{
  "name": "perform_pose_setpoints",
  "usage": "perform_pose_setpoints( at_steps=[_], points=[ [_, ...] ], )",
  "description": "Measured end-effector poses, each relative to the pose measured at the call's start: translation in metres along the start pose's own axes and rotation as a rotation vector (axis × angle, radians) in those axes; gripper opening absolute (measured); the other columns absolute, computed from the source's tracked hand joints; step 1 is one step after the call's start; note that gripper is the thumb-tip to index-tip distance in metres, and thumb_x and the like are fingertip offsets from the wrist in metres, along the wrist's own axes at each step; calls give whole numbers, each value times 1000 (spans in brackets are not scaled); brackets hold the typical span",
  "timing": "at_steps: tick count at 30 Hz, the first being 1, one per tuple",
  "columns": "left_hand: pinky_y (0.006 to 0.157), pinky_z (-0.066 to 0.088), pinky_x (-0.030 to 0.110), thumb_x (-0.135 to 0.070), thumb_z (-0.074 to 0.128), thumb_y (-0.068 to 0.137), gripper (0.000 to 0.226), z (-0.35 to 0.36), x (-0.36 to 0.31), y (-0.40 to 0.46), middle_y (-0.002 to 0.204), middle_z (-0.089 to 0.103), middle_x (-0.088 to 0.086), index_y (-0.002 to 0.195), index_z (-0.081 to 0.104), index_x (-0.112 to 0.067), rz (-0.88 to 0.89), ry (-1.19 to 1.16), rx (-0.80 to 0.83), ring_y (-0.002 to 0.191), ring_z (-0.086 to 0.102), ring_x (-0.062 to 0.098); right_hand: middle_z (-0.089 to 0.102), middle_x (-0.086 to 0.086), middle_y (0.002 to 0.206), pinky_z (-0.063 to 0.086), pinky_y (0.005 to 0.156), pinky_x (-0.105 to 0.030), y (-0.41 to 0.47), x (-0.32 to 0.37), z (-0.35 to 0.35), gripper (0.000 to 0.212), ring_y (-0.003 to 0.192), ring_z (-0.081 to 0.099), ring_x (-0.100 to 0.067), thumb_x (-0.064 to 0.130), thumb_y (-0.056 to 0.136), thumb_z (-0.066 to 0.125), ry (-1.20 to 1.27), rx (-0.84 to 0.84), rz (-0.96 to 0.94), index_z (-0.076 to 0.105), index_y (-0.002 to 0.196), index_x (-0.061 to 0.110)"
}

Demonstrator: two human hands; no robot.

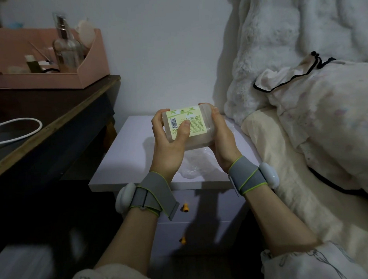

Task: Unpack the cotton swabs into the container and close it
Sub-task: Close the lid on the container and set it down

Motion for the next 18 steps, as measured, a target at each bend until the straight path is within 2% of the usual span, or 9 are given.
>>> perform_pose_setpoints(
  at_steps=[2,4,6,8,11,13,16,18],
  points=[
    [70,48,4,-24,58,88,49,2,2,2,131,44,0,124,27,-35,-16,12,44,101,55,4,64,2,97,44,95,-45,2,-3,-5,31,97,57,-18,38,99,23,15,-29,51,54,103,33],
    [76,50,8,-24,69,77,73,6,6,2,140,39,2,132,22,-37,-38,13,123,104,54,3,65,-2,101,43,99,-47,4,-6,-10,33,99,58,-21,41,97,27,30,-47,99,57,106,30],
    [91,51,20,-34,77,59,100,9,9,2,144,35,3,138,16,-38,-41,47,189,117,51,9,66,-8,107,42,101,-47,4,-9,-14,42,102,59,-24,43,96,28,37,-58,145,59,114,21],
    [101,47,33,-42,78,49,110,7,11,2,144,35,3,140,15,-39,-47,86,195,126,46,15,65,-13,116,41,103,-46,3,-12,-14,50,106,59,-26,45,96,27,47,-53,179,58,120,14],
    [103,46,35,-44,87,50,110,5,12,3,141,38,1,137,19,-40,-61,112,160,127,44,16,61,-16,123,40,104,-44,3,-11,-13,54,113,57,-30,46,97,24,65,-32,194,57,122,10],
    [102,46,34,-40,84,56,101,6,13,2,139,40,0,135,22,-39,-63,103,147,125,46,14,66,-12,113,42,103,-42,3,-10,-12,52,110,60,-28,46,97,24,74,-9,185,62,112,13],
    [97,47,27,-20,76,72,88,10,11,-1,132,44,-5,139,20,-33,-70,60,145,112,50,5,71,-2,91,44,99,-39,2,-10,-11,48,93,64,-21,45,97,25,107,9,172,66,93,19],
    [96,49,27,-18,75,74,86,11,9,-2,129,44,-6,137,20,-35,-66,53,141,106,51,2,70,-3,91,44,98,-40,3,-11,-11,48,93,63,-22,44,97,26,126,7,175,66,92,18]
  ],
)
Point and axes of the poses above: each hand's wrist, its own y-axis towards the middle knuckle, its own z-axis out of the palm, x = y × z, the point moved 7 cm from there along y, towards the middle knuckle
